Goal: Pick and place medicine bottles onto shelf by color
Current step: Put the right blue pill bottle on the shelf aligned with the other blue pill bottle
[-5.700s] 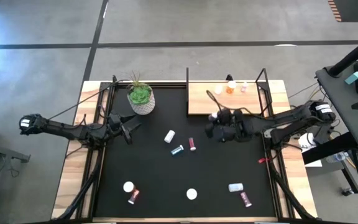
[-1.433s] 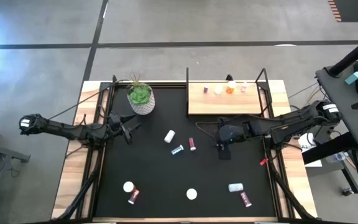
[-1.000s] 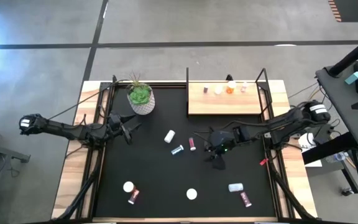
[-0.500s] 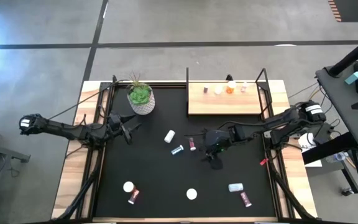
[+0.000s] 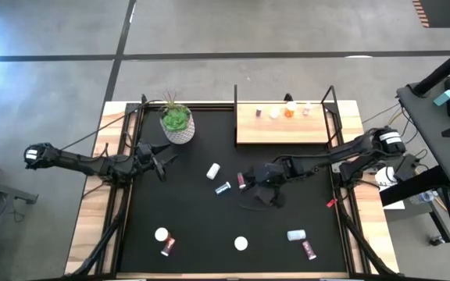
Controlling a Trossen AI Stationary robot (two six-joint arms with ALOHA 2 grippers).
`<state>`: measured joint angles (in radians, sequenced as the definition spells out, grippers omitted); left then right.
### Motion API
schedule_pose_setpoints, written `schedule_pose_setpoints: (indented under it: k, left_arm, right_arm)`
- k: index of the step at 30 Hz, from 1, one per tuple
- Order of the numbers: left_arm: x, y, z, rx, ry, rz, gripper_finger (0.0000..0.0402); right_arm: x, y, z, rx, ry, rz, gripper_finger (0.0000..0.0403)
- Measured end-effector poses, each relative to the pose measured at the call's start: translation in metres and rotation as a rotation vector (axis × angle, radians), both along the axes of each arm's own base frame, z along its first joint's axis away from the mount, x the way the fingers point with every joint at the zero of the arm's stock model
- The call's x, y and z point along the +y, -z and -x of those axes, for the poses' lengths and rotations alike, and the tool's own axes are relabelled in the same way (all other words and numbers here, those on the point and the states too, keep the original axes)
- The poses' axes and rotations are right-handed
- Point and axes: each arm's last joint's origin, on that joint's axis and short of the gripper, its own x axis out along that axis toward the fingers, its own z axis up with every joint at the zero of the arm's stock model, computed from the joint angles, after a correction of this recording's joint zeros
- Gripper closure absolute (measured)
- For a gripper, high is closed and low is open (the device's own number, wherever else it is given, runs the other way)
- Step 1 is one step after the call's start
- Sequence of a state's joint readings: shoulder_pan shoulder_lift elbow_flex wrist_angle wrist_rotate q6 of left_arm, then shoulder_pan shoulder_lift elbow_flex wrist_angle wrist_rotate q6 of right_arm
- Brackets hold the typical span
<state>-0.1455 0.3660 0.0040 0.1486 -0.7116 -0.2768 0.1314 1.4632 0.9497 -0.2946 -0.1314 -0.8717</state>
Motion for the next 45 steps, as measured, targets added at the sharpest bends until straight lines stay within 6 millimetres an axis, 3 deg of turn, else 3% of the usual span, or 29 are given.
schedule_pose_setpoints:
  k: [8, 14, 24, 37, 45]
  left_arm:
    - [0.000, 0.000, 0.000, -0.001, 0.000, 0.001, 0.0132]
    - [0.000, 0.000, 0.000, -0.001, 0.000, 0.000, 0.0132]
    - [0.000, 0.000, 0.000, 0.000, 0.000, 0.000, 0.0132]
    - [0.000, 0.000, 0.000, 0.000, 0.000, 0.000, 0.0132]
    - [0.000, 0.000, 0.000, -0.001, 0.000, 0.000, 0.0132]
  right_arm:
    - [-0.009, 0.017, -0.024, 0.145, -0.172, 0.148, 0.0179]
    - [-0.029, 0.007, -0.045, 0.311, -0.145, 0.167, 0.0179]
    - [-0.053, -0.014, -0.057, 0.188, -0.396, 0.041, 0.0179]
    - [-0.058, 0.034, -0.072, 0.269, -0.450, 0.154, 0.0179]
    - [-0.063, 0.040, -0.078, 0.247, -0.454, 0.245, 0.0179]
